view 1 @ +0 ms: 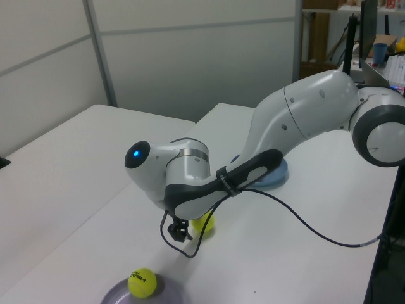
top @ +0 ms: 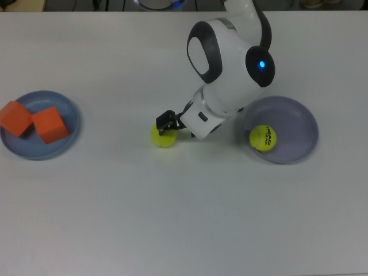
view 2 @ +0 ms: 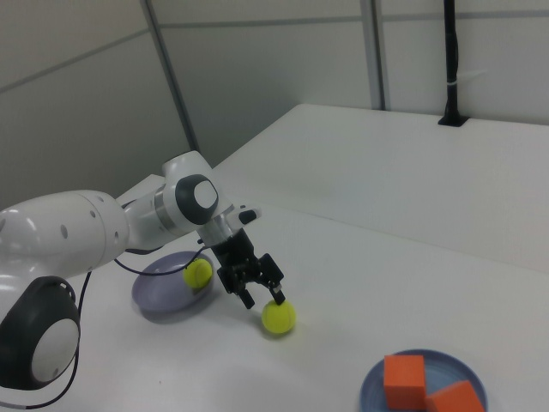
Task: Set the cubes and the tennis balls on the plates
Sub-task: 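Carry the second ball onto the lavender plate beside the first and release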
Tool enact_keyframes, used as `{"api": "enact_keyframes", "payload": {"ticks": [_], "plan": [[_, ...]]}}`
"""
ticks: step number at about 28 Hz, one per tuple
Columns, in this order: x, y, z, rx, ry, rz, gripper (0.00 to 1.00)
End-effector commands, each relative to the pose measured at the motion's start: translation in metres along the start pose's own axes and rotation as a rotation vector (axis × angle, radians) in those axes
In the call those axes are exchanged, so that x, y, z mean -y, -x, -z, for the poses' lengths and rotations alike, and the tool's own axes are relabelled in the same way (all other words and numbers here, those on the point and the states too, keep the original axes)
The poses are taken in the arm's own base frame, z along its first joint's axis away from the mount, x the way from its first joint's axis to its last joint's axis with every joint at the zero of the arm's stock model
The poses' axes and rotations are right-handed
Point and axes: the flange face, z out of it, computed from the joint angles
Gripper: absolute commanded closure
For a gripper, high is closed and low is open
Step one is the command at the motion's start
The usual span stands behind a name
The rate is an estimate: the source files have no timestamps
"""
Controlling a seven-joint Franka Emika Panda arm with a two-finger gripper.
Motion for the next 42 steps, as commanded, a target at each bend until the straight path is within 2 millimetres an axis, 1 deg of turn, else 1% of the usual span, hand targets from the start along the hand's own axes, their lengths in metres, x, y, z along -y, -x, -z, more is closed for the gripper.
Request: {"api": "enact_keyframes", "payload": {"ticks": [1, 2, 3, 7, 8, 11, 12, 13, 14, 15, 17, 20, 22, 24, 26, 27, 29, 31, 32, 36, 37, 38, 41, 42], "plan": [[-0.018, 0.011, -0.018, 0.071, 0.042, -0.002, 0.0], [-0.028, 0.015, -0.025, 0.114, 0.064, -0.012, 0.0], [-0.032, 0.016, -0.029, 0.126, 0.073, -0.017, 0.0], [-0.039, 0.021, -0.047, 0.164, 0.096, -0.018, 0.0], [-0.044, 0.023, -0.053, 0.174, 0.108, -0.022, 0.0], [-0.047, 0.024, -0.057, 0.179, 0.117, -0.02, 0.0], [-0.049, 0.024, -0.058, 0.18, 0.116, -0.013, 0.1], [-0.051, 0.024, -0.058, 0.179, 0.114, -0.006, 0.23], [-0.052, 0.023, -0.058, 0.178, 0.111, -0.004, 0.38], [-0.051, 0.023, -0.057, 0.175, 0.108, 0.001, 0.6], [-0.05, 0.021, -0.054, 0.168, 0.1, -0.002, 1.0], [-0.049, 0.021, -0.052, 0.165, 0.095, -0.005, 1.0], [-0.047, 0.02, -0.046, 0.154, 0.09, -0.008, 1.0], [-0.047, 0.016, -0.034, 0.133, 0.076, -0.018, 1.0], [-0.04, 0.012, -0.017, 0.105, 0.047, -0.017, 1.0], [-0.028, 0.008, 0.007, 0.066, 0.016, -0.002, 1.0], [-0.012, 0.005, 0.032, 0.021, -0.009, 0.019, 1.0], [0.004, 0.005, 0.051, -0.014, -0.027, 0.045, 1.0], [0.022, 0.007, 0.067, -0.053, -0.05, 0.078, 1.0], [0.061, 0.013, 0.097, -0.128, -0.103, 0.141, 1.0], [0.083, 0.02, 0.11, -0.148, -0.118, 0.177, 1.0], [0.094, 0.024, 0.116, -0.155, -0.122, 0.193, 1.0], [0.123, 0.034, 0.126, -0.166, -0.122, 0.234, 1.0], [0.141, 0.041, 0.131, -0.172, -0.119, 0.262, 1.0]]}}
